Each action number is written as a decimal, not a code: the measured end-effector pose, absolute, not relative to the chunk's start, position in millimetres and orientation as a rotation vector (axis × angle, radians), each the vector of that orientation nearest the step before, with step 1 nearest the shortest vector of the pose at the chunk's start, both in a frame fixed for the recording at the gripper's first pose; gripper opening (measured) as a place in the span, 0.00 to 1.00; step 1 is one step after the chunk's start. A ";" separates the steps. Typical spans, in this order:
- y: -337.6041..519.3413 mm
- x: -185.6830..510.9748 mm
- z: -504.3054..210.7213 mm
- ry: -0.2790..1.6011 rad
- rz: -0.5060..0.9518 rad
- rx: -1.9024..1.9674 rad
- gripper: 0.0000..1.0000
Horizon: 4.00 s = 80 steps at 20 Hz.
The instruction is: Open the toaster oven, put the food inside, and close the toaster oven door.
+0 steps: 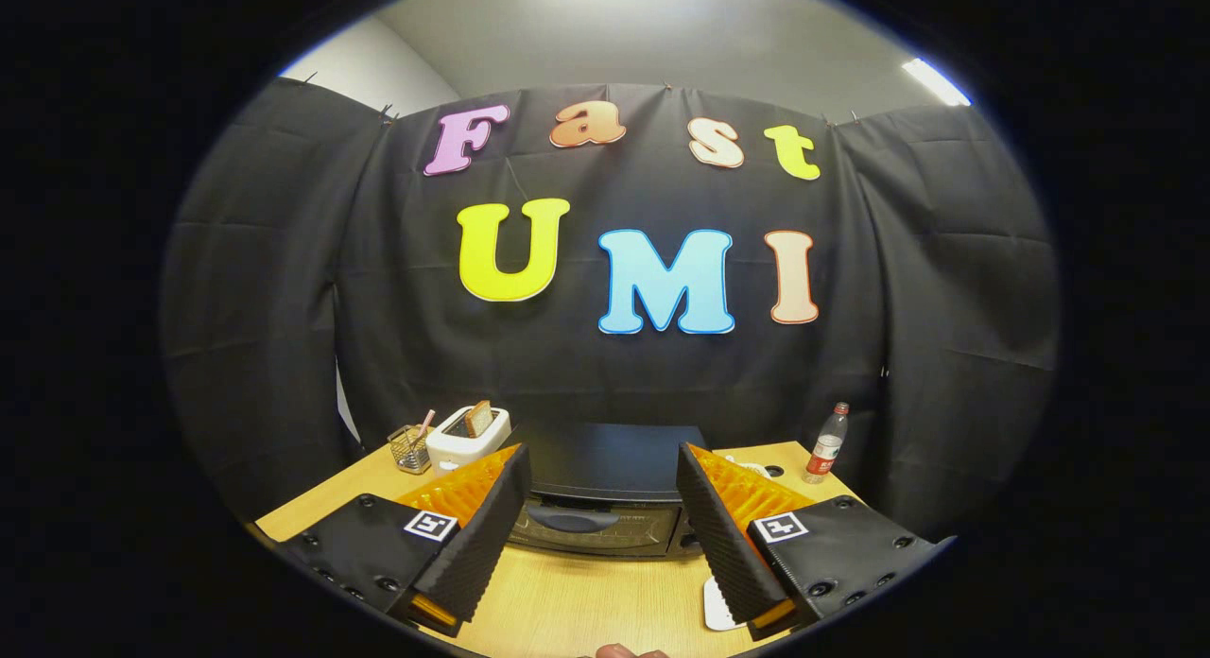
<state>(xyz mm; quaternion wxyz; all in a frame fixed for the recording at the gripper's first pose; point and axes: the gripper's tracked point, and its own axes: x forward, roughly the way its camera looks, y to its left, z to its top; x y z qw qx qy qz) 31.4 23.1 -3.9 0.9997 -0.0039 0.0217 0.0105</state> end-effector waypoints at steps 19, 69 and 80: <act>36.7 154.7 -104.1 0.288 -0.021 0.035 0.98; 61.8 60.8 -263.5 0.722 0.060 0.031 0.98; 28.9 24.6 -295.6 0.848 0.070 0.058 0.98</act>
